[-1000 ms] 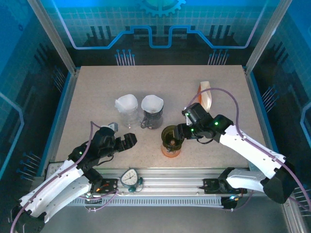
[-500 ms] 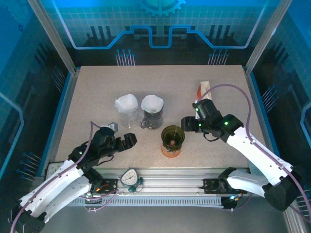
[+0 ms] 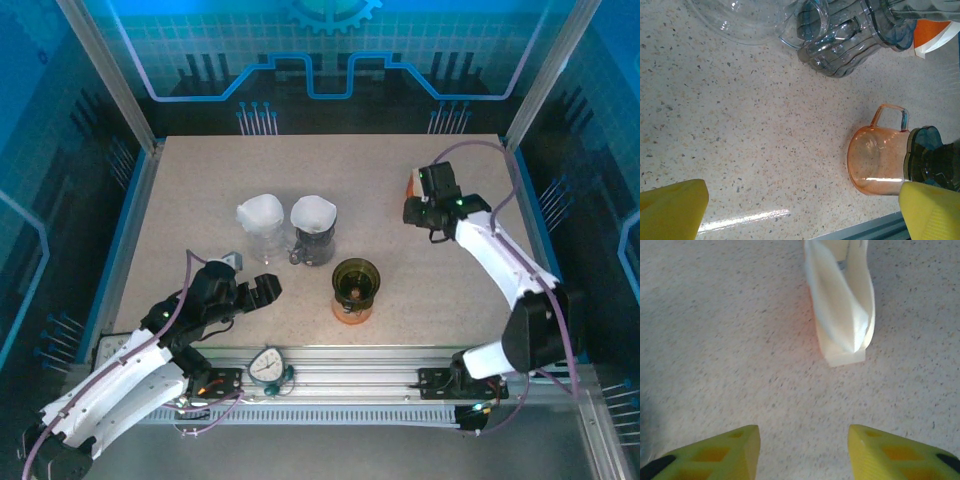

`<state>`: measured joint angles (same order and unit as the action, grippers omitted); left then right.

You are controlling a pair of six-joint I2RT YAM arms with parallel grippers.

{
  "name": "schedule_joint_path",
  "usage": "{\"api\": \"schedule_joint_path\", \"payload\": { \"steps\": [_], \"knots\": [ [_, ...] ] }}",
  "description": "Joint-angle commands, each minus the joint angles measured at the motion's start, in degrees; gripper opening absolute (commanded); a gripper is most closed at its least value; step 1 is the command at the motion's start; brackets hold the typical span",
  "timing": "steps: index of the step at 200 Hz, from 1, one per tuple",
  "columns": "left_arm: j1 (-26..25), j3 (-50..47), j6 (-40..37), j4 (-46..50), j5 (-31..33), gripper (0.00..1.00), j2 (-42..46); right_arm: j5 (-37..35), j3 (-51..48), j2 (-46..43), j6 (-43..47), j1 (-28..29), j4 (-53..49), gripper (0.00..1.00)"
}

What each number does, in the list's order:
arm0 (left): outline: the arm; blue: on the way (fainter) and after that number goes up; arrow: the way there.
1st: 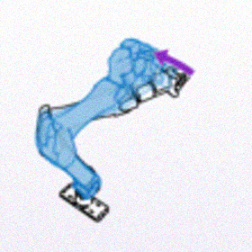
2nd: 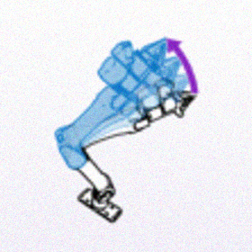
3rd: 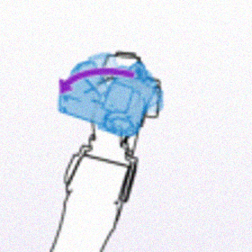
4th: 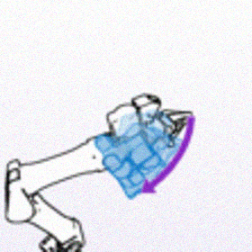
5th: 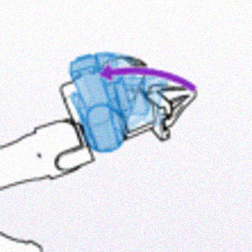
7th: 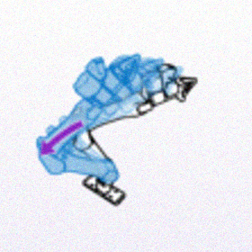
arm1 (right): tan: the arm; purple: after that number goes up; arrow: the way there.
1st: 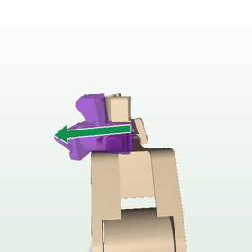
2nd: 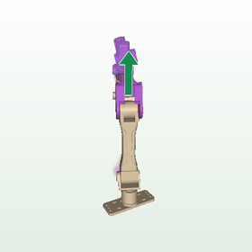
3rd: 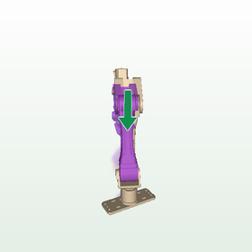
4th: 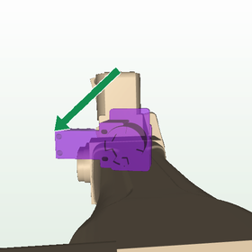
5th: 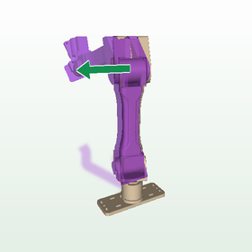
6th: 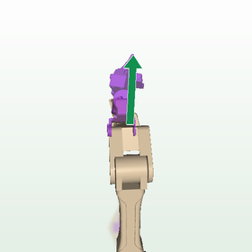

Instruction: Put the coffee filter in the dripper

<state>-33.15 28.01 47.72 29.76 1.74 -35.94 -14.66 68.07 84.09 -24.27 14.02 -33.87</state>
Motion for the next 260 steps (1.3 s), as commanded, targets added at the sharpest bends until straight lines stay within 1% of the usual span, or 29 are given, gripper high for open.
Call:
{"api": "schedule_joint_path", "payload": {
  "steps": [1,37,56,72,96,124,183,260],
  "knots": [
    [0.41,0.90,0.09,0.56,-0.18,0.99,-0.27,-0.87,5.00,4.54,3.12,-2.46,2.64,0.48],
    [0.49,0.73,0.09,0.48,-0.17,0.99,-0.89,-2.59,11.23,12.61,6.61,-4.57,1.58,0.38],
    [0.53,0.59,0.14,0.31,-0.16,0.99,-1.13,-3.05,13.04,15.49,7.94,-5.05,1.10,0.36],
    [0.59,0.47,0.13,0.22,-0.07,0.99,-1.34,-1.71,13.09,16.48,8.93,-4.93,2.52,0.37],
    [0.57,0.34,0.01,-0.29,0.10,0.99,-1.99,0.67,12.75,17.15,8.95,-4.86,5.26,0.40],
    [0.62,0.37,0.00,-1.01,-0.07,0.99,-3.27,1.58,14.38,19.85,7.77,-4.83,5.59,0.40],
    [0.75,0.62,-0.36,-0.75,0.06,0.99,-3.86,2.53,18.58,25.35,6.02,-4.96,4.75,0.34],
    [0.92,0.47,-0.31,-0.84,0.11,0.99,-4.02,1.12,20.87,27.34,6.45,-4.97,3.97,0.23]
  ]
}}
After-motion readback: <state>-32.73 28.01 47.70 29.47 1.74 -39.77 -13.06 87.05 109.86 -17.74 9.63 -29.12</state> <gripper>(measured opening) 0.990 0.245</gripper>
